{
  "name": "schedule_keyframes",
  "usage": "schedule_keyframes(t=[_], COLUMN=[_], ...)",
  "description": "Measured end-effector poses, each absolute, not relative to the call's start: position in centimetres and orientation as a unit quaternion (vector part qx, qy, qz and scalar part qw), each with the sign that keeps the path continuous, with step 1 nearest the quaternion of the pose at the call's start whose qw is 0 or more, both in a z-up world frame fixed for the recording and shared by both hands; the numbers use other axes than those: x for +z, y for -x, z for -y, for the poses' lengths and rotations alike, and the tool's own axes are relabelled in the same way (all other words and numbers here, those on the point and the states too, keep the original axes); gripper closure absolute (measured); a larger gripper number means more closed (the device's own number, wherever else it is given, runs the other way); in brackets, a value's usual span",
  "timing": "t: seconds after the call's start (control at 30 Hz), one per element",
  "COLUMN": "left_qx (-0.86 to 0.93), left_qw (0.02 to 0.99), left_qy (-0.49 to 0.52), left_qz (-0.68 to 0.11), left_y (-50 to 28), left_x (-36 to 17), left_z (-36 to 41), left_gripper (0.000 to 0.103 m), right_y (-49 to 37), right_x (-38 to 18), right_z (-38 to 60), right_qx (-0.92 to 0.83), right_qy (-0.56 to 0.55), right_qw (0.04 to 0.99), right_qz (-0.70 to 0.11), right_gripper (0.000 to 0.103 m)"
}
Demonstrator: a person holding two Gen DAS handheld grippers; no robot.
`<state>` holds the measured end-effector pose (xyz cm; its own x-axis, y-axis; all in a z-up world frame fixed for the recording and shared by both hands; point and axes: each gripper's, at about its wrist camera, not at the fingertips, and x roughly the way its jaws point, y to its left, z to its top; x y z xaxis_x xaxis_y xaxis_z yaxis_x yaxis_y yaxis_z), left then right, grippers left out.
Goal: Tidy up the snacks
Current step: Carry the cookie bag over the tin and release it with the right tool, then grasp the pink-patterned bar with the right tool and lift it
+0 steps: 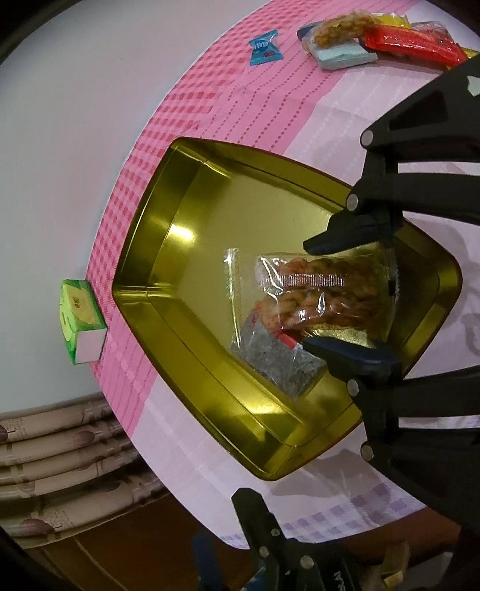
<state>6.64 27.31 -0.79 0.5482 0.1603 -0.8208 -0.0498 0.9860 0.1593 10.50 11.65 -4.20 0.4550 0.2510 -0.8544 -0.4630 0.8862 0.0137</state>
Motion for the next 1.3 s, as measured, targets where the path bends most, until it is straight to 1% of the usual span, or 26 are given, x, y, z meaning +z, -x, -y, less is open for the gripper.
schedule_keyframes(t=[0.1,0.23,0.47,0.67,0.87,0.93,1.03,1.1,1.27,1.3], left_qx=[0.062,0.067,0.071,0.066,0.058,0.056,0.055,0.045,0.025,0.018], left_qw=[0.878,0.877,0.876,0.876,0.876,0.876,0.873,0.871,0.870,0.870], left_qy=[-0.058,-0.059,-0.060,-0.068,-0.086,-0.093,-0.100,-0.103,-0.125,-0.127], left_qz=[-0.472,-0.473,-0.474,-0.474,-0.471,-0.471,-0.475,-0.478,-0.476,-0.476], left_y=[-6.6,-6.7,-6.7,-6.5,-6.2,-6.1,-6.1,-6.0,-5.6,-5.5], left_x=[-0.9,-1.0,-1.0,-0.9,-0.9,-0.8,-0.9,-0.7,-0.2,-0.1], left_z=[-27.4,-27.3,-27.1,-26.5,-25.1,-24.5,-23.6,-22.5,-19.4,-18.6], left_gripper=[0.023,0.023,0.023,0.023,0.023,0.023,0.023,0.023,0.023,0.023], right_y=[-10.3,-9.8,-8.8,-7.5,-6.4,-6.0,-5.8,-5.9,-6.2,-6.2], right_x=[-3.5,-1.9,0.6,1.7,1.1,0.7,-0.5,-1.3,-3.1,-3.4], right_z=[-11.3,-10.4,-5.1,3.8,12.1,14.9,17.8,18.8,19.4,19.7], right_qx=[0.215,0.220,0.197,0.124,0.049,0.030,0.013,0.016,0.035,0.039], right_qy=[0.096,0.079,0.060,0.064,0.054,0.047,0.039,0.031,0.025,0.022], right_qw=[0.850,0.859,0.877,0.893,0.895,0.894,0.889,0.884,0.879,0.878], right_qz=[-0.470,-0.456,-0.434,-0.429,-0.440,-0.444,-0.456,-0.465,-0.475,-0.476], right_gripper=[0.048,0.044,0.044,0.044,0.044,0.045,0.051,0.054,0.056,0.058])
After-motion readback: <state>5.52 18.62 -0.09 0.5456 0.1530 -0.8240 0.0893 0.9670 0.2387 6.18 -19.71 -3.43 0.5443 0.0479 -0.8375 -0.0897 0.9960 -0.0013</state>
